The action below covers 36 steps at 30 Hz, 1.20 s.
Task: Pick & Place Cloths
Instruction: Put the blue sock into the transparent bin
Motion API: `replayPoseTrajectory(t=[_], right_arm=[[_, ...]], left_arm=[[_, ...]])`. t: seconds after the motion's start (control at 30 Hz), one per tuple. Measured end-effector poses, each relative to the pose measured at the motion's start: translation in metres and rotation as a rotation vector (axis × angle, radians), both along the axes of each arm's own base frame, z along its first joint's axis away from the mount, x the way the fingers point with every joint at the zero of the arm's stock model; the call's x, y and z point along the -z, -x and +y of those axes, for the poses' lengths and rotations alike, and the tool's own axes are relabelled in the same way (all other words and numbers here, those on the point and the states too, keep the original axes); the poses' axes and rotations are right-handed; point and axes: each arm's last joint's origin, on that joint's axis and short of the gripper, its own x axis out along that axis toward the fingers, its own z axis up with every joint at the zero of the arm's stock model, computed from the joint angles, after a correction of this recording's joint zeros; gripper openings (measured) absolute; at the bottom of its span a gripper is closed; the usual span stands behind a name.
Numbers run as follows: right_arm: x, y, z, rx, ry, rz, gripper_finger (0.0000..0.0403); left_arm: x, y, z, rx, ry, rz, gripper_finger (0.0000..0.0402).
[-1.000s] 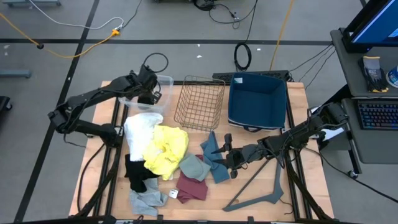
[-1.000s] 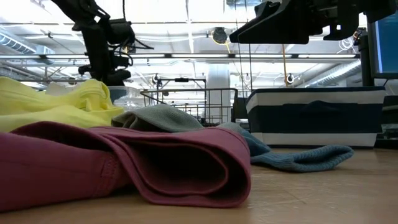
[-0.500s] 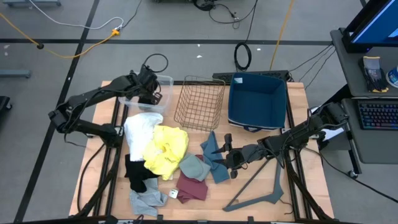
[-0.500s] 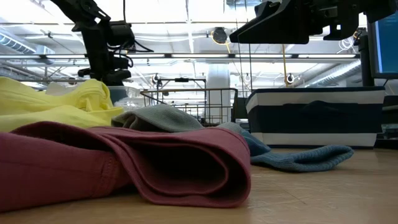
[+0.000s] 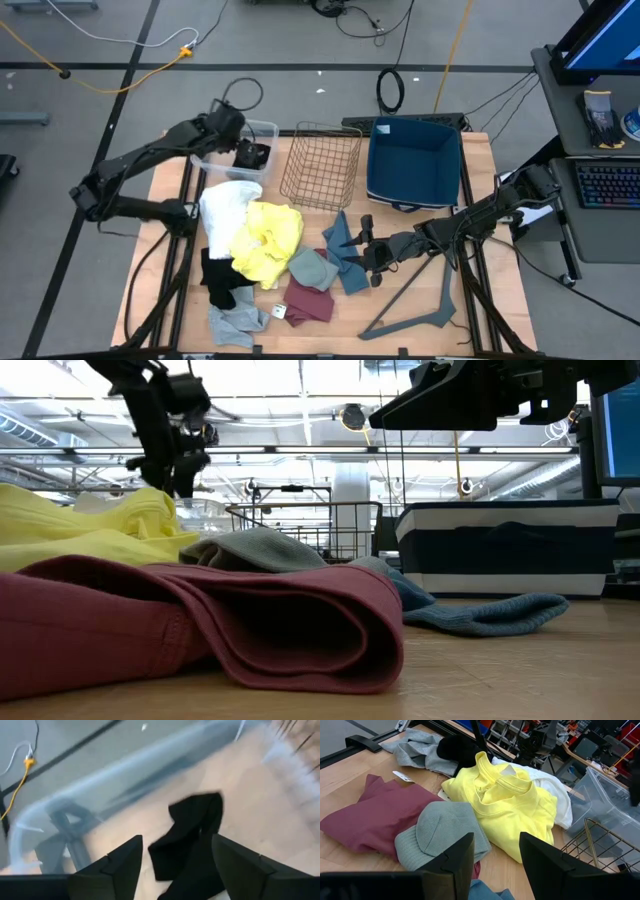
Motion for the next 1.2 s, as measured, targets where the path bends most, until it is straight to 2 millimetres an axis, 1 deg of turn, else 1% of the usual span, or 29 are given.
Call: replayPoseTrajectory(t=[0.13,0.3,0.4,0.5,0.63,0.8,1.07,1.2], right_arm=[[0.000,0.000,0.000,0.000,0.000,0.000,0.0153],[0.000,0.000,0.000,0.000,0.000,0.000,0.0153],[0.000,0.000,0.000,0.000,0.000,0.000,0.0153],[0.000,0.000,0.000,0.000,0.000,0.000,0.0153],[0.000,0.000,0.000,0.000,0.000,0.000,0.0153],[0.000,0.000,0.000,0.000,0.000,0.000,0.0153],[0.000,0.000,0.000,0.000,0.000,0.000,0.0153],[0.000,0.000,0.000,0.000,0.000,0.000,0.0153]], left_arm=[[-0.027,0.005,-0.009,0.024,-0.090,-0.118,0.0260],[-0.055,0.010,-0.028,0.111,-0.184,-0.319,0.0264],[-0.067,0.013,-0.042,0.181,-0.203,-0.417,0.0261],[-0.074,0.013,-0.056,0.241,-0.215,-0.460,0.0255],[-0.078,0.011,-0.071,0.327,-0.219,-0.480,0.0249],[-0.076,0.001,-0.086,0.434,-0.193,-0.483,0.0250],[-0.068,-0.022,-0.113,0.611,-0.143,-0.446,0.0250],[-0.060,-0.039,-0.132,0.713,-0.127,-0.406,0.0250]])
